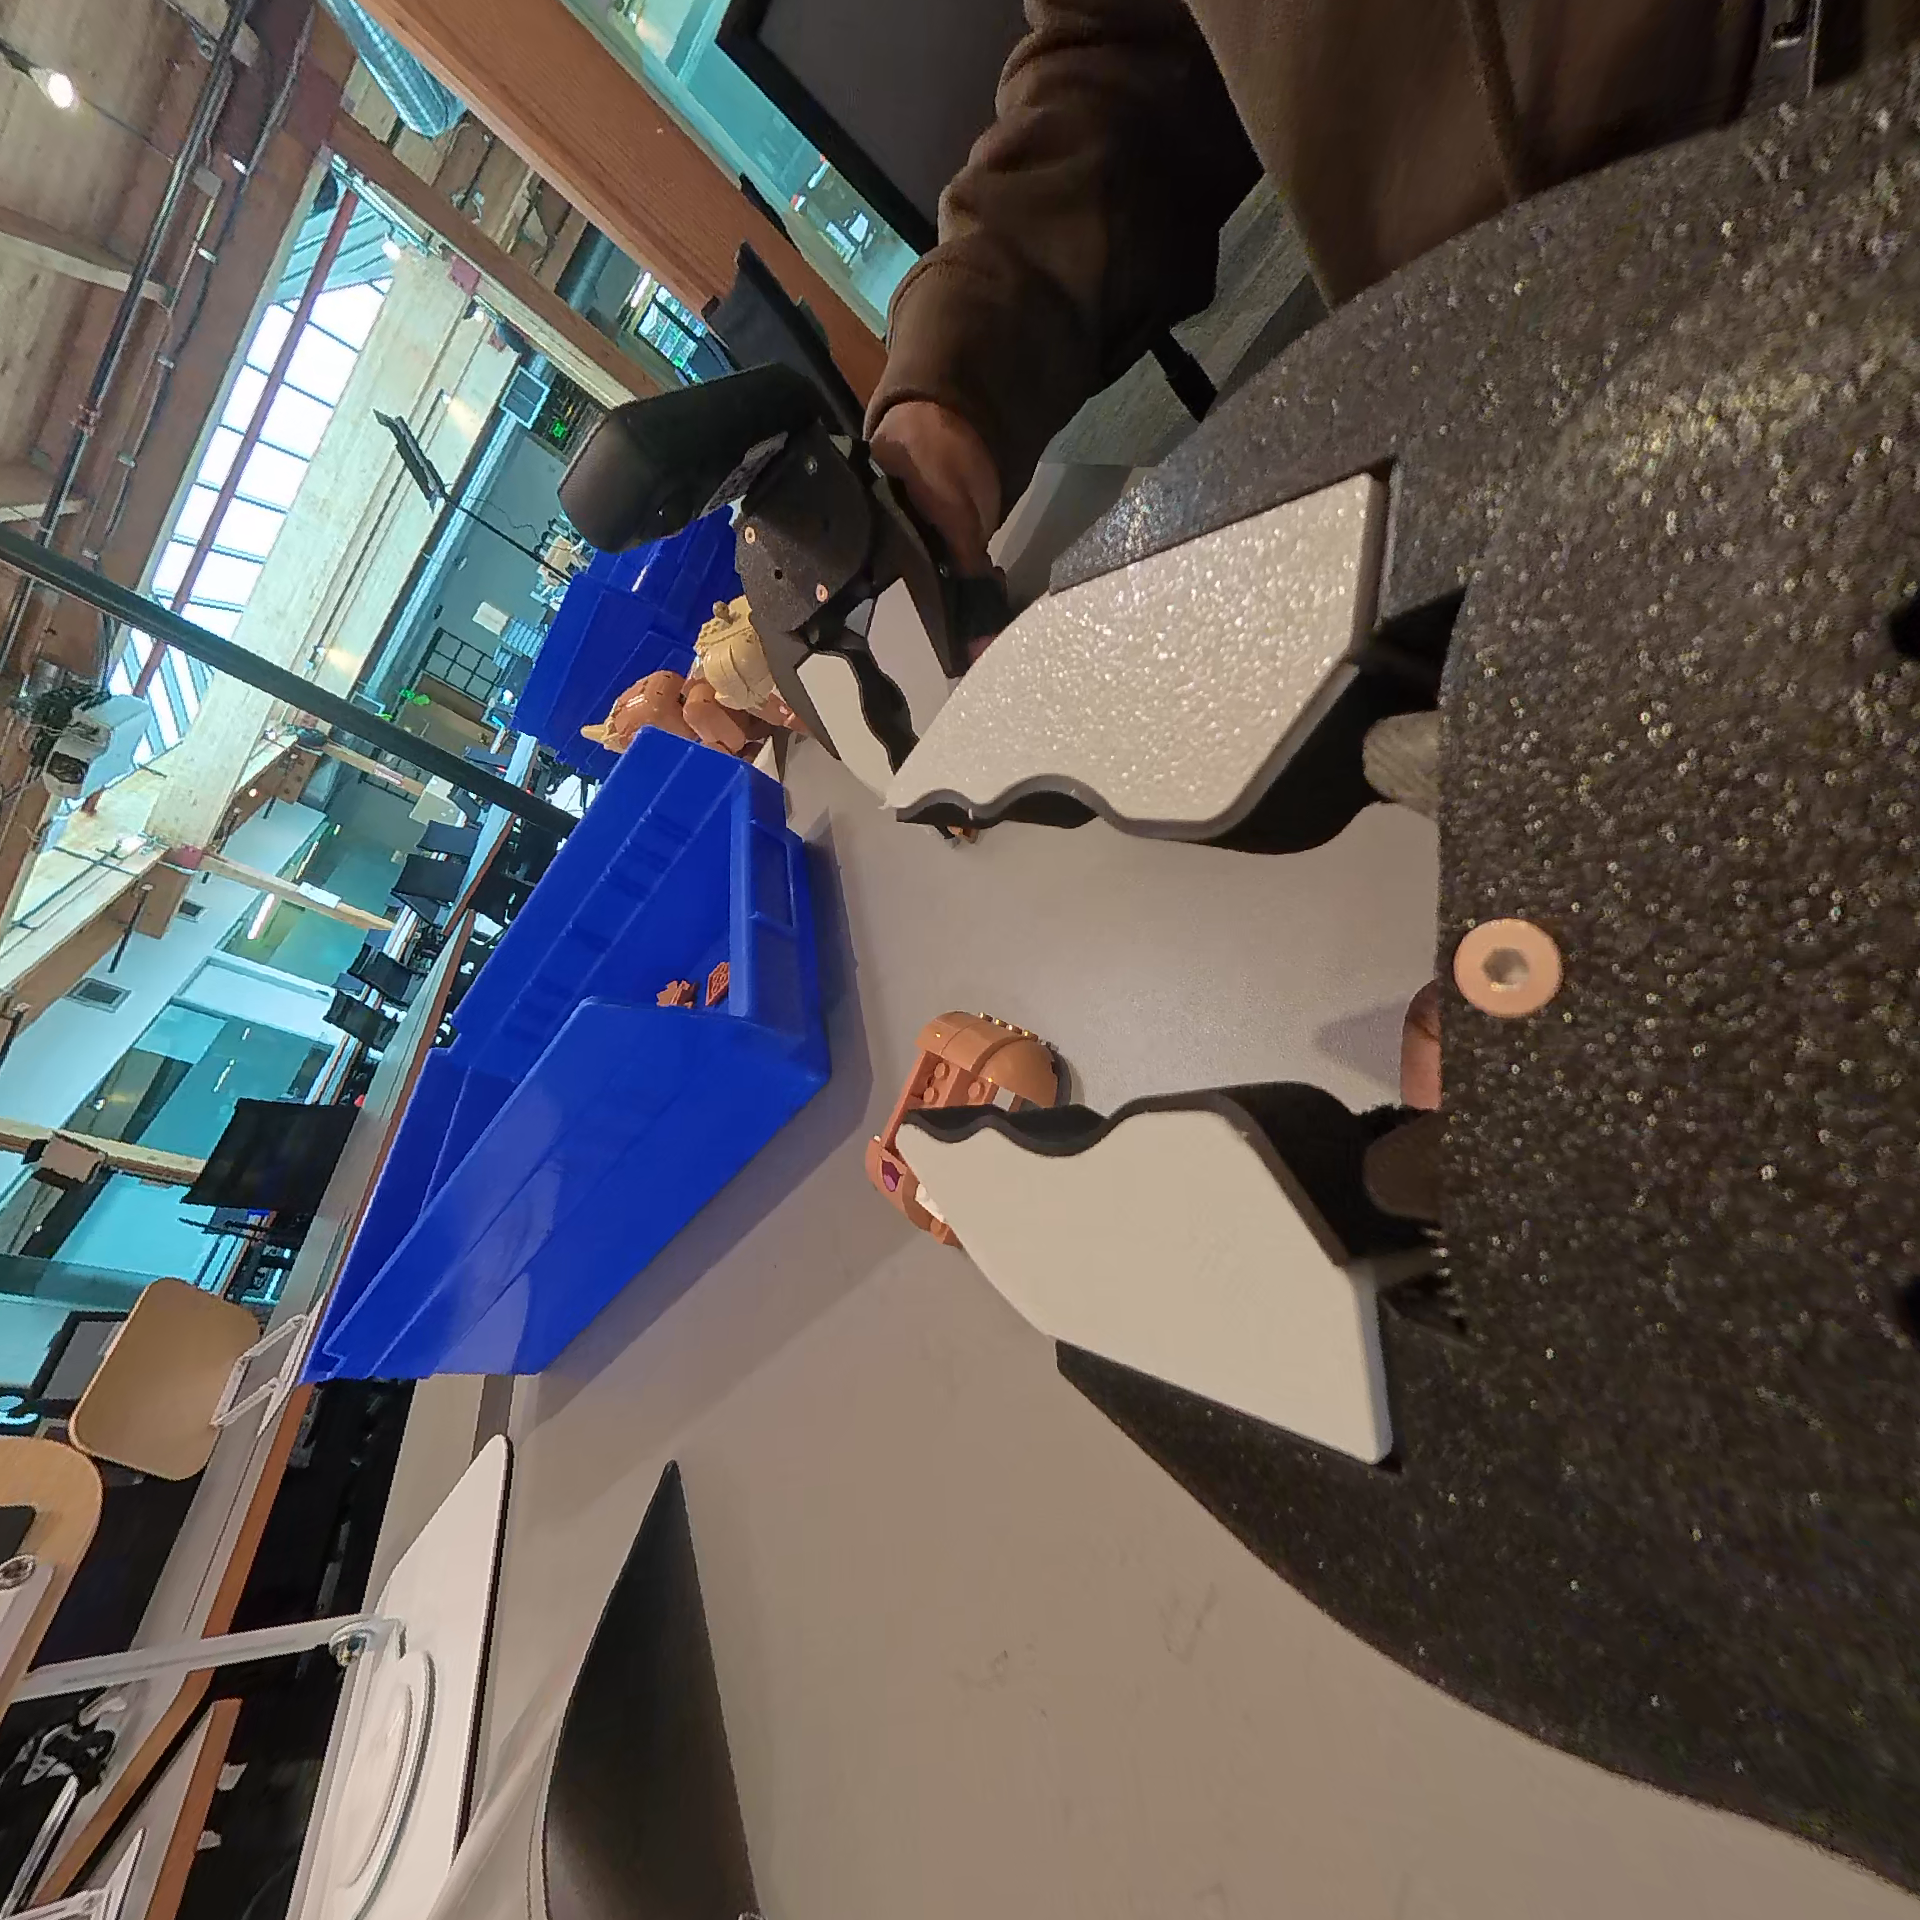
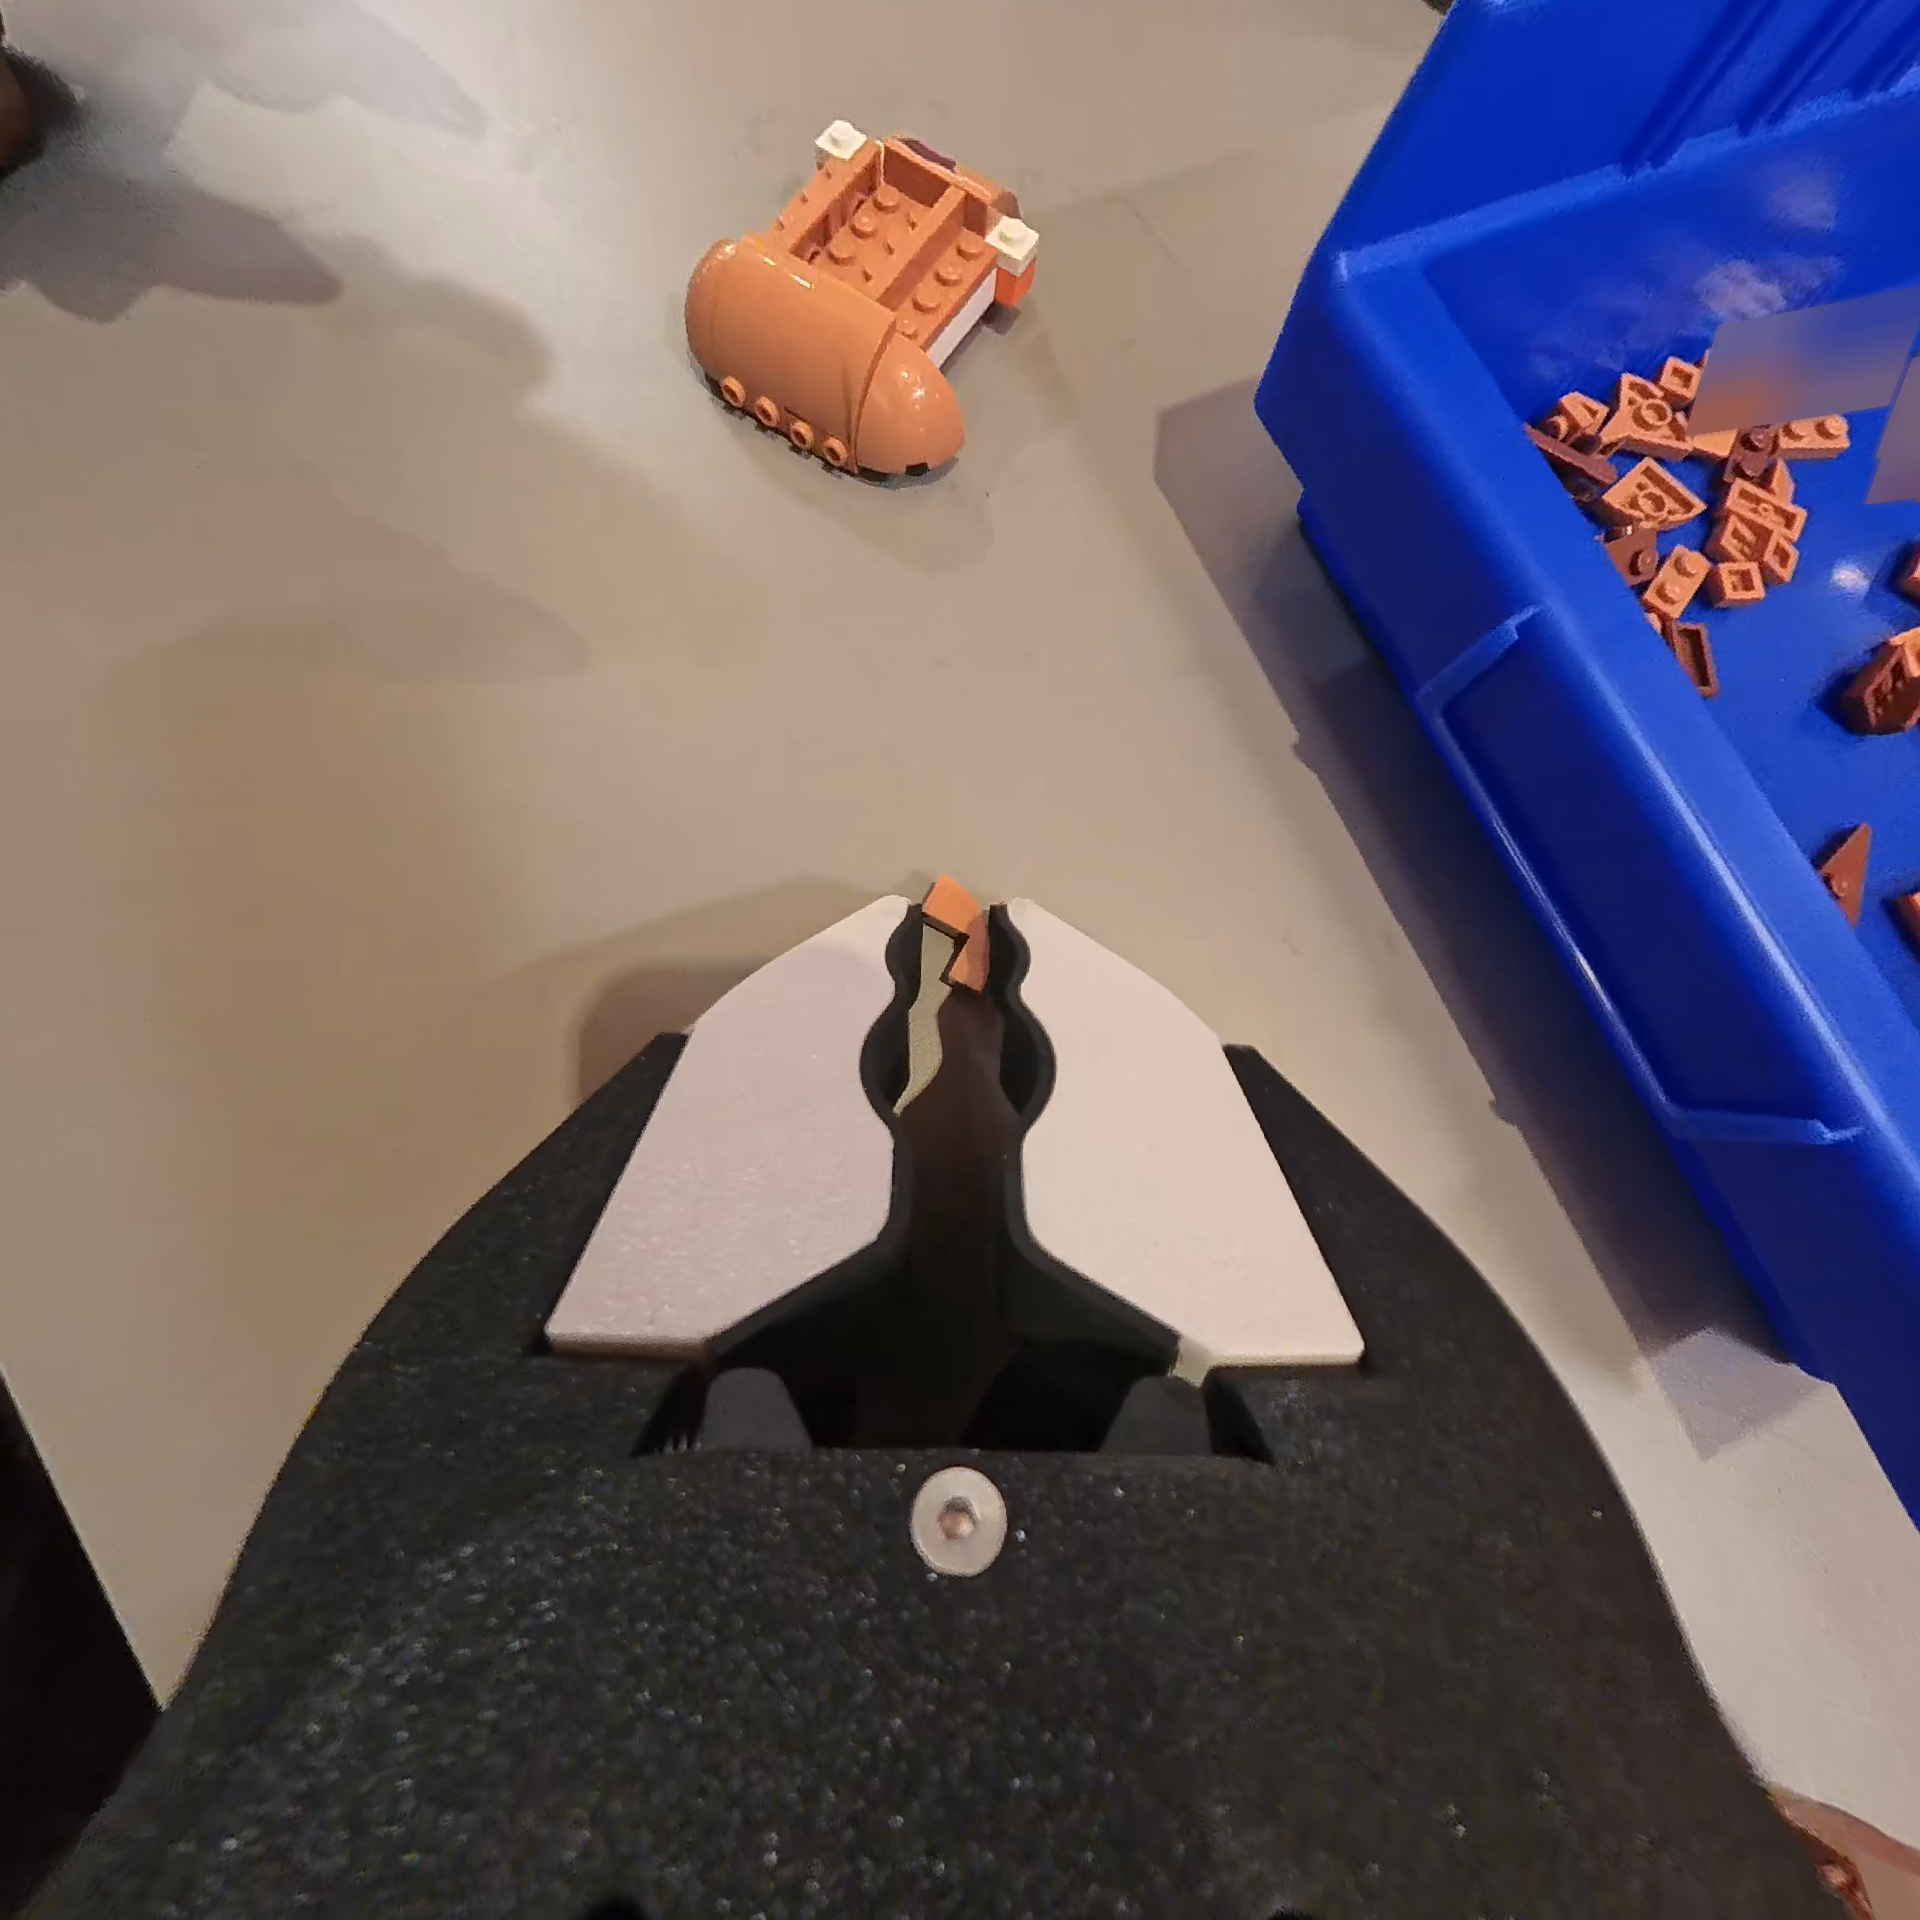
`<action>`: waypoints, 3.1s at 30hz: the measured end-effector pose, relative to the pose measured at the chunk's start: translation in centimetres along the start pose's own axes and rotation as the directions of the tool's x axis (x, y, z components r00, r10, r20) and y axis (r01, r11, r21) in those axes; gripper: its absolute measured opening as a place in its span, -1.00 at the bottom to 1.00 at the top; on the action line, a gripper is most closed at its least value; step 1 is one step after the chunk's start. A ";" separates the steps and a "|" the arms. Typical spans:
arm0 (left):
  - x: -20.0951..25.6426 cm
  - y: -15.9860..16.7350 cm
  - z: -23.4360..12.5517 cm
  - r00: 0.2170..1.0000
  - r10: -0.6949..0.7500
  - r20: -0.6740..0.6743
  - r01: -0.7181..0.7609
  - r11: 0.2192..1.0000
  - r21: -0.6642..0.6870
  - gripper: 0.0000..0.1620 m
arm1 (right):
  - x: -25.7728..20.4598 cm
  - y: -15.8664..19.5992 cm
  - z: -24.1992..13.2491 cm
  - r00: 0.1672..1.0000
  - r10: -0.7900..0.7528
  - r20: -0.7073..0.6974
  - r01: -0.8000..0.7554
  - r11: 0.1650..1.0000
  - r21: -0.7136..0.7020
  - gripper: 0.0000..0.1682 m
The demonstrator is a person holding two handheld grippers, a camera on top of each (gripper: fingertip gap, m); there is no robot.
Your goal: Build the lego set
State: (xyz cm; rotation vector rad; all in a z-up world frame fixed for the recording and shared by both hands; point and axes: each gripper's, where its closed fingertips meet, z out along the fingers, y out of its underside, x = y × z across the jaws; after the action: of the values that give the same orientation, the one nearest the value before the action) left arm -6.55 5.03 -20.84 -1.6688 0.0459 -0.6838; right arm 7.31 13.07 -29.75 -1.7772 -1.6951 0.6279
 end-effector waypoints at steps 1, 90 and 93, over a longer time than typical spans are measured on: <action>0.0 0.0 0.0 1.000 0.000 0.000 0.000 1.000 -0.001 -0.36 | 0.0 0.0 0.0 1.000 -0.005 0.002 0.005 1.000 0.002 -0.86; 7.1 -1.8 -0.3 0.639 -0.221 -0.737 -0.115 0.920 -0.375 -0.72 | -9.5 -16.3 -5.4 0.709 -0.582 0.399 0.102 0.644 0.758 -0.74; 6.5 -2.3 0.1 0.589 -0.173 -0.789 -0.252 0.888 -0.383 -0.72 | -9.1 -16.7 -4.8 0.693 -0.620 0.368 0.212 0.663 0.718 -0.72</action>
State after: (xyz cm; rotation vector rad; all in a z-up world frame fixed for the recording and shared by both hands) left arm -1.94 3.08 -16.08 -1.6358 0.9907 -1.4573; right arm -1.92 3.69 -15.21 -0.6460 -1.8834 1.4269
